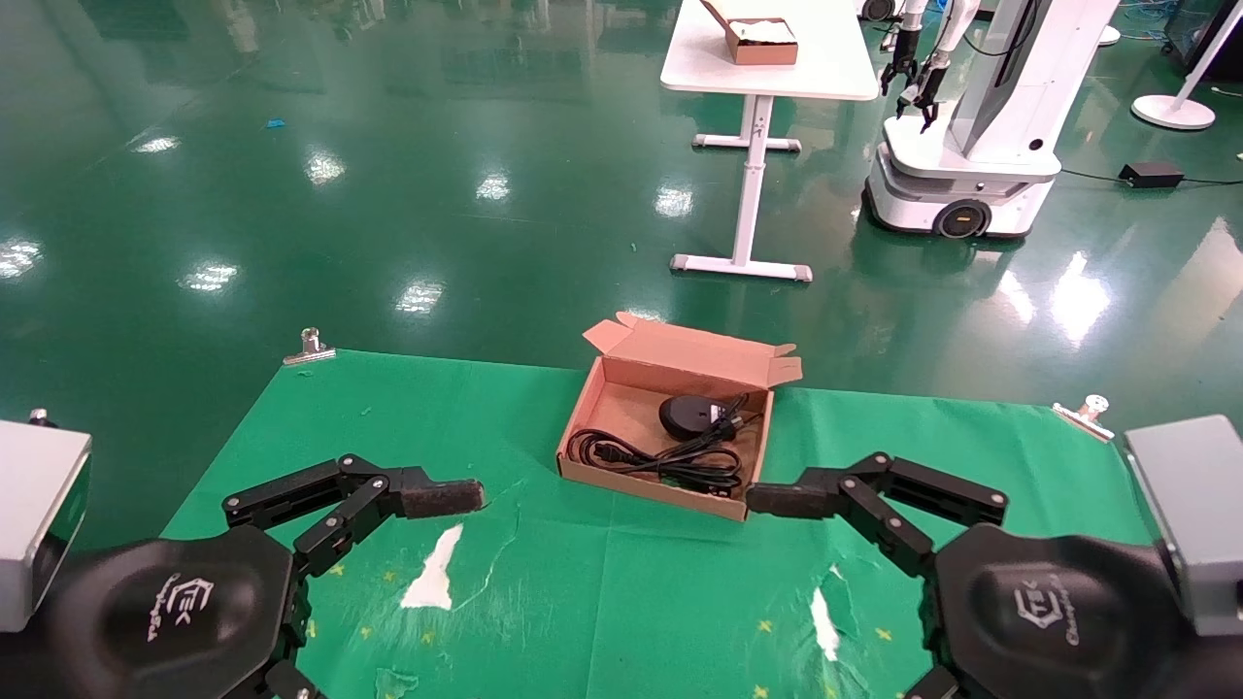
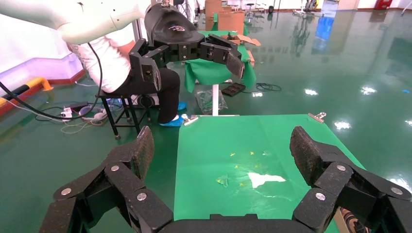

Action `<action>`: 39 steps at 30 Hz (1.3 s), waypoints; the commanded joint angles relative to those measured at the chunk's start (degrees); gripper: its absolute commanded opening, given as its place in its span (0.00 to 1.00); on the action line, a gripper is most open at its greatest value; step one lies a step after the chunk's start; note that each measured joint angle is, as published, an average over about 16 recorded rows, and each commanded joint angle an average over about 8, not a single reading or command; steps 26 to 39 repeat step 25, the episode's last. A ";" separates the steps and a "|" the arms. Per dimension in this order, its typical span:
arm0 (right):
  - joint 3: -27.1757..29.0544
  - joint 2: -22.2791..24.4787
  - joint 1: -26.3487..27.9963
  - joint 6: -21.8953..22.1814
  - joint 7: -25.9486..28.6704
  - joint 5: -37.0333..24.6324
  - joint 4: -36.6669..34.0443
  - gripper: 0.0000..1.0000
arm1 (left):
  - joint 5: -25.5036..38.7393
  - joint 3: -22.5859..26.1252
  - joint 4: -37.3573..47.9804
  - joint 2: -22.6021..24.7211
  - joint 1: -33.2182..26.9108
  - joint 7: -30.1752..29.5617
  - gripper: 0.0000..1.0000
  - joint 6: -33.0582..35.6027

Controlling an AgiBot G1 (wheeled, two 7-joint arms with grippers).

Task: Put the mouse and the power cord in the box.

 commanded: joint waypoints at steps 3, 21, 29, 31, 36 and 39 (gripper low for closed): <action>-0.02 -0.01 0.02 0.03 -0.01 -0.02 -0.02 1.00 | 0.01 0.01 0.02 0.01 -0.01 0.01 1.00 -0.02; -0.02 -0.04 0.07 0.06 -0.07 -0.07 -0.09 1.00 | 0.03 0.08 0.06 0.06 -0.03 0.01 1.00 -0.07; -0.02 -0.04 0.08 0.05 -0.07 -0.07 -0.09 1.00 | 0.03 0.09 0.06 0.06 -0.03 0.01 1.00 -0.08; -0.02 -0.04 0.08 0.05 -0.07 -0.07 -0.09 1.00 | 0.03 0.09 0.06 0.06 -0.03 0.01 1.00 -0.08; -0.02 -0.04 0.08 0.05 -0.07 -0.07 -0.09 1.00 | 0.03 0.09 0.06 0.06 -0.03 0.01 1.00 -0.08; -0.02 -0.04 0.08 0.05 -0.07 -0.07 -0.09 1.00 | 0.03 0.09 0.06 0.06 -0.03 0.01 1.00 -0.08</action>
